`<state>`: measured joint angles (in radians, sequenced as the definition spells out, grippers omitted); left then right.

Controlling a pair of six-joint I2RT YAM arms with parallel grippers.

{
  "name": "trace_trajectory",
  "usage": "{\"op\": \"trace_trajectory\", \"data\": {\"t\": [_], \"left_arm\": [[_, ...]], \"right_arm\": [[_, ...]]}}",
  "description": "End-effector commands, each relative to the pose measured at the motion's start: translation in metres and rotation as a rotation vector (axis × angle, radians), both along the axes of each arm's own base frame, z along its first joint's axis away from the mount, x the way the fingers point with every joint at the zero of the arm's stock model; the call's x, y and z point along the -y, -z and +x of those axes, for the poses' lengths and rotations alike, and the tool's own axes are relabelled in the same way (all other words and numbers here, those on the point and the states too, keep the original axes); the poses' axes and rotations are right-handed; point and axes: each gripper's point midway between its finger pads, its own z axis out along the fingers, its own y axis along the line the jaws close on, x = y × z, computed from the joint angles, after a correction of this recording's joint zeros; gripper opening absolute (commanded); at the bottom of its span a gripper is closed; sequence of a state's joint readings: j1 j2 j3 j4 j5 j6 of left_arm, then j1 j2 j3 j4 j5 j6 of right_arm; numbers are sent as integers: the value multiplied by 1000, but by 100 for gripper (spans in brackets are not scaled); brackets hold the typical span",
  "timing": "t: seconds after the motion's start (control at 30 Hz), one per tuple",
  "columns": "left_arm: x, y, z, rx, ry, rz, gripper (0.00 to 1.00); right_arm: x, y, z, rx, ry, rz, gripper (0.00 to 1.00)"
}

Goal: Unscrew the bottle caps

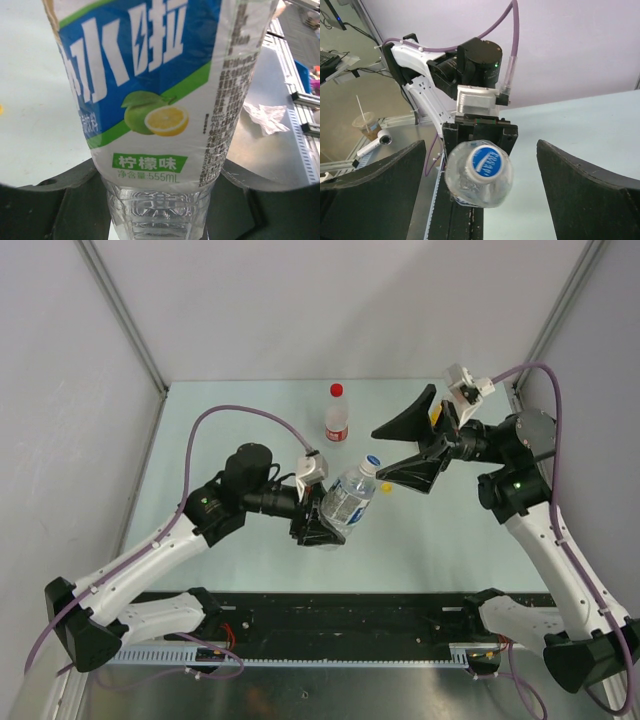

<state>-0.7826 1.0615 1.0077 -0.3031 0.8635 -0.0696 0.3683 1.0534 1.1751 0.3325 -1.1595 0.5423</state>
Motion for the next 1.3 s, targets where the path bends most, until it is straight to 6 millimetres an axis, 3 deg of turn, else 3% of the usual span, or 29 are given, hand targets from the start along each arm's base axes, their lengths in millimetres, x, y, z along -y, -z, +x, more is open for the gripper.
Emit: {"op": "trace_trajectory", "data": {"t": [0.0,0.2,0.5,0.8,0.97,1.27], "left_arm": [[-1,6,28,75,-134,30,18],[-13,18,63,127,-338,115,18],[-40,22,100,216,-607,228,18],[-59,27,119,392,-816,433,18],[-66,25,126,491,-923,534,19],[-71,20,131,596,-1010,630,19]], "right_arm": [[8,-25,-8,61,41,62,96],[9,-22,10,3,108,70,95],[9,2,57,-231,201,55,91],[7,34,88,-442,248,14,89],[7,56,104,-536,286,-33,83],[1,83,113,-604,350,-150,77]]}}
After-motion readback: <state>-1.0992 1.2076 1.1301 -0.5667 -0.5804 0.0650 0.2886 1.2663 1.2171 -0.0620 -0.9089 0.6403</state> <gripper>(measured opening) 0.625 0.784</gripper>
